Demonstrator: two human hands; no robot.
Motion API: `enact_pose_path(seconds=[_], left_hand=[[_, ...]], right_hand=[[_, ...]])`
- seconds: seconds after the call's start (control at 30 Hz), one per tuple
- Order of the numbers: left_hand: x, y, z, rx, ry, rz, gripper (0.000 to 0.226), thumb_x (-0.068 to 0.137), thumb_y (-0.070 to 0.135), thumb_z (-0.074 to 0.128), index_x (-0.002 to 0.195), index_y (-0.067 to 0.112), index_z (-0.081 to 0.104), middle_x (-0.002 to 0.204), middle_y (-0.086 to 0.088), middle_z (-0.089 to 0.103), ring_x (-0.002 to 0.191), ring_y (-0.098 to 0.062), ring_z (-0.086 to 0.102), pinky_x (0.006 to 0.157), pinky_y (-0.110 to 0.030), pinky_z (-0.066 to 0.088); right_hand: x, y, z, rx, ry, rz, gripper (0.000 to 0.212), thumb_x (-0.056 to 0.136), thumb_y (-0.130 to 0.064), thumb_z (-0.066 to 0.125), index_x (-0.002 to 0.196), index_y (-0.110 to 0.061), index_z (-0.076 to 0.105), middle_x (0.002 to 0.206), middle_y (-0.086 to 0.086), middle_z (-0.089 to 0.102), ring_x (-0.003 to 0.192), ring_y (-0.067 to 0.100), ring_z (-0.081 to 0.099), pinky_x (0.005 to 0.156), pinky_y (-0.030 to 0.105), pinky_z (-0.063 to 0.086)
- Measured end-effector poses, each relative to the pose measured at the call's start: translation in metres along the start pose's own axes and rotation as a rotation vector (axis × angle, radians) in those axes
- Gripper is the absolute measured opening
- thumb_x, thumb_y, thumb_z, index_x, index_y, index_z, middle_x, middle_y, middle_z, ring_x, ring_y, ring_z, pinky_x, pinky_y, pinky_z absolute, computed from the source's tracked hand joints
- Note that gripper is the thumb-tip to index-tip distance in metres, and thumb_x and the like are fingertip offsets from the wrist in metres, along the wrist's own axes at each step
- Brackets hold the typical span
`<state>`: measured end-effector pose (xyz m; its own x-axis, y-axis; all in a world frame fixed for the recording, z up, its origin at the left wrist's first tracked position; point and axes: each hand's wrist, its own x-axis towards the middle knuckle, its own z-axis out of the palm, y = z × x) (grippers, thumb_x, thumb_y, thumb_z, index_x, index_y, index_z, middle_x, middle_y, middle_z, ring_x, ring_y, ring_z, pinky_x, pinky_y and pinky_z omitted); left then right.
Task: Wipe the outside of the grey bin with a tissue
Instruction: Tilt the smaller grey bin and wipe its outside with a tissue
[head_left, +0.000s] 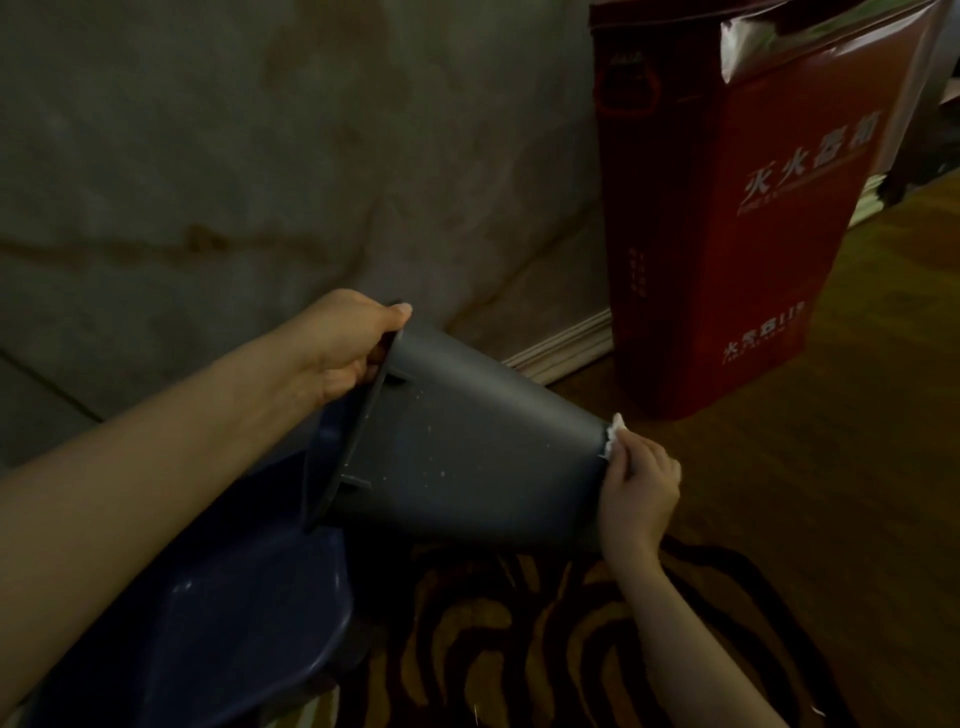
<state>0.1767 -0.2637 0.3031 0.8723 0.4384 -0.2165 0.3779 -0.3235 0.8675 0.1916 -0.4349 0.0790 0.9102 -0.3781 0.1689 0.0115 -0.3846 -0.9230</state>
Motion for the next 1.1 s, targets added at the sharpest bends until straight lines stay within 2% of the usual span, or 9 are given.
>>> enact_pose_path(seconds=[0.13, 0.27, 0.4, 0.63, 0.73, 0.83, 0.93, 1.0, 1.1], left_hand=[[0.001, 0.003, -0.004, -0.056, 0.0, -0.033, 0.026, 0.092, 0.013, 0.045, 0.067, 0.01, 0.052, 0.046, -0.001, 0.059, 0.031, -0.005, 0.056, 0.037, -0.017, 0.048], [0.001, 0.004, -0.005, -0.119, -0.003, -0.065, 0.025, 0.093, 0.013, 0.044, 0.069, 0.011, 0.052, 0.047, -0.001, 0.061, 0.03, -0.004, 0.056, 0.035, -0.017, 0.049], [0.001, 0.007, -0.001, -0.163, 0.013, -0.096, 0.026, 0.094, 0.012, 0.04, 0.071, 0.012, 0.05, 0.04, 0.001, 0.061, 0.033, -0.007, 0.058, 0.033, -0.019, 0.048], [0.008, 0.013, 0.006, -0.141, 0.033, -0.131, 0.026, 0.095, 0.013, 0.038, 0.071, 0.013, 0.048, 0.069, -0.003, 0.055, 0.047, -0.01, 0.057, 0.034, -0.018, 0.047], [0.011, 0.017, 0.011, -0.129, 0.025, -0.127, 0.025, 0.095, 0.011, 0.038, 0.073, 0.013, 0.048, 0.072, -0.003, 0.054, 0.061, -0.015, 0.053, 0.033, -0.021, 0.047], [0.015, 0.019, 0.009, -0.107, 0.036, -0.127, 0.024, 0.095, 0.011, 0.038, 0.074, 0.014, 0.048, 0.074, -0.002, 0.054, 0.063, -0.014, 0.053, 0.045, -0.028, 0.05], [0.018, 0.02, 0.01, -0.11, 0.036, -0.133, 0.024, 0.095, 0.01, 0.037, 0.073, 0.014, 0.048, 0.074, -0.002, 0.054, 0.063, -0.013, 0.053, 0.054, -0.026, 0.047], [0.019, 0.021, 0.011, -0.113, 0.03, -0.137, 0.024, 0.095, 0.011, 0.037, 0.073, 0.014, 0.047, 0.073, -0.001, 0.053, 0.063, -0.013, 0.052, 0.053, -0.025, 0.047], [0.022, 0.022, 0.012, -0.133, 0.046, -0.145, 0.024, 0.095, 0.012, 0.037, 0.074, 0.014, 0.047, 0.074, -0.002, 0.053, 0.063, -0.012, 0.053, 0.047, -0.023, 0.049]], right_hand=[[-0.002, -0.01, 0.002, 0.037, 0.02, 0.034, 0.018, 0.09, -0.008, 0.055, 0.104, -0.008, 0.066, 0.108, 0.006, 0.066, 0.1, 0.021, 0.055, 0.08, 0.018, 0.03], [-0.023, -0.065, 0.014, 0.227, -0.011, -0.186, 0.018, 0.088, -0.009, 0.059, 0.103, -0.01, 0.067, 0.105, 0.003, 0.066, 0.101, 0.012, 0.054, 0.088, 0.03, 0.048], [-0.053, -0.128, 0.03, 0.401, -0.066, -0.484, 0.02, 0.085, -0.004, 0.063, 0.104, -0.004, 0.067, 0.105, 0.008, 0.066, 0.097, 0.014, 0.054, 0.091, 0.014, 0.038], [-0.049, -0.125, 0.031, 0.387, -0.085, -0.595, 0.02, 0.084, -0.003, 0.064, 0.104, 0.0, 0.068, 0.103, 0.012, 0.067, 0.094, 0.02, 0.057, 0.089, 0.017, 0.041], [-0.034, -0.088, 0.026, 0.28, -0.038, -0.488, 0.021, 0.083, -0.004, 0.065, 0.103, -0.006, 0.068, 0.104, 0.007, 0.067, 0.097, 0.011, 0.051, 0.09, 0.011, 0.036], [-0.015, -0.046, 0.021, 0.158, -0.02, -0.241, 0.021, 0.086, -0.009, 0.06, 0.106, -0.011, 0.066, 0.109, 0.004, 0.065, 0.102, 0.005, 0.046, 0.092, 0.022, 0.04], [0.003, -0.014, 0.016, 0.085, -0.011, -0.04, 0.02, 0.089, -0.008, 0.057, 0.106, -0.008, 0.066, 0.112, 0.007, 0.064, 0.104, 0.013, 0.051, 0.088, 0.025, 0.039], [0.009, -0.005, 0.015, 0.077, -0.003, 0.017, 0.02, 0.089, -0.006, 0.056, 0.106, -0.004, 0.066, 0.111, 0.011, 0.065, 0.104, 0.022, 0.054, 0.086, 0.025, 0.038], [0.006, -0.018, 0.017, 0.112, 0.016, 0.054, 0.019, 0.088, -0.007, 0.058, 0.105, -0.005, 0.067, 0.107, 0.009, 0.065, 0.102, 0.022, 0.056, 0.085, 0.026, 0.041]])
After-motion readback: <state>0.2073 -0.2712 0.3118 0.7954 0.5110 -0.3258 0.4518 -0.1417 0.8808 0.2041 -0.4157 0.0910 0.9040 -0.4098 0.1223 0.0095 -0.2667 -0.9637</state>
